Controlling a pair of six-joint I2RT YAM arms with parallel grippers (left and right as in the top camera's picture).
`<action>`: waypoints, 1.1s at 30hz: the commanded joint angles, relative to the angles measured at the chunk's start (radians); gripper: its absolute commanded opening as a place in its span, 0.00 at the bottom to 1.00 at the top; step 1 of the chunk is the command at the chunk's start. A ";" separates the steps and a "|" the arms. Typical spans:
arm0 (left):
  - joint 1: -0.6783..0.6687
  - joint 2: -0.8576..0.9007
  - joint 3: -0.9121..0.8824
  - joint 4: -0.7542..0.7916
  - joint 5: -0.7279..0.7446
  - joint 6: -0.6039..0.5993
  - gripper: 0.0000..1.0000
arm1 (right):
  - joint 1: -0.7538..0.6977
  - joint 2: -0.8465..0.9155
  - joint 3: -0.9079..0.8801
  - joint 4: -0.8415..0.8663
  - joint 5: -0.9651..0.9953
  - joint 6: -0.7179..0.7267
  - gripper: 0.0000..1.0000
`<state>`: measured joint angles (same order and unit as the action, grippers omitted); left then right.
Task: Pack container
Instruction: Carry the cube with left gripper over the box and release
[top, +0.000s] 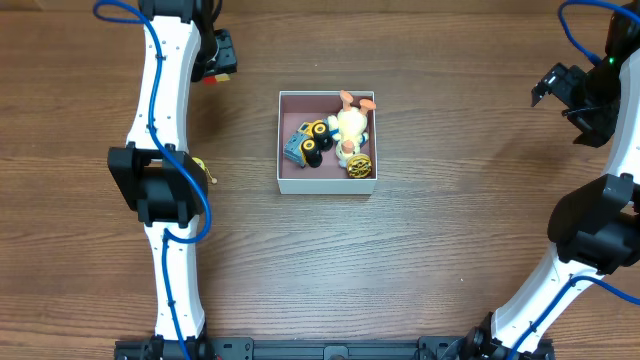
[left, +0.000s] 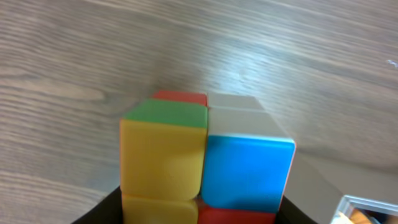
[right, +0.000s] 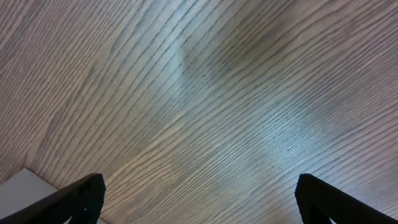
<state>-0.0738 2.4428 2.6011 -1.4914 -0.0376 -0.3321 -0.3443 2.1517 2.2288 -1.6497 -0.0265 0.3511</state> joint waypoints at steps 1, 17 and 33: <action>-0.072 0.001 0.102 -0.094 0.116 0.078 0.32 | 0.003 -0.018 0.002 0.003 -0.001 0.000 1.00; -0.332 0.000 0.161 -0.198 0.135 0.145 0.45 | 0.003 -0.018 0.002 0.003 -0.001 0.000 1.00; -0.317 0.000 0.081 -0.198 0.104 0.127 0.58 | 0.003 -0.018 0.002 0.003 -0.001 0.000 1.00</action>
<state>-0.3920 2.4428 2.7152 -1.6871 0.0792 -0.2066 -0.3443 2.1517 2.2288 -1.6497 -0.0265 0.3511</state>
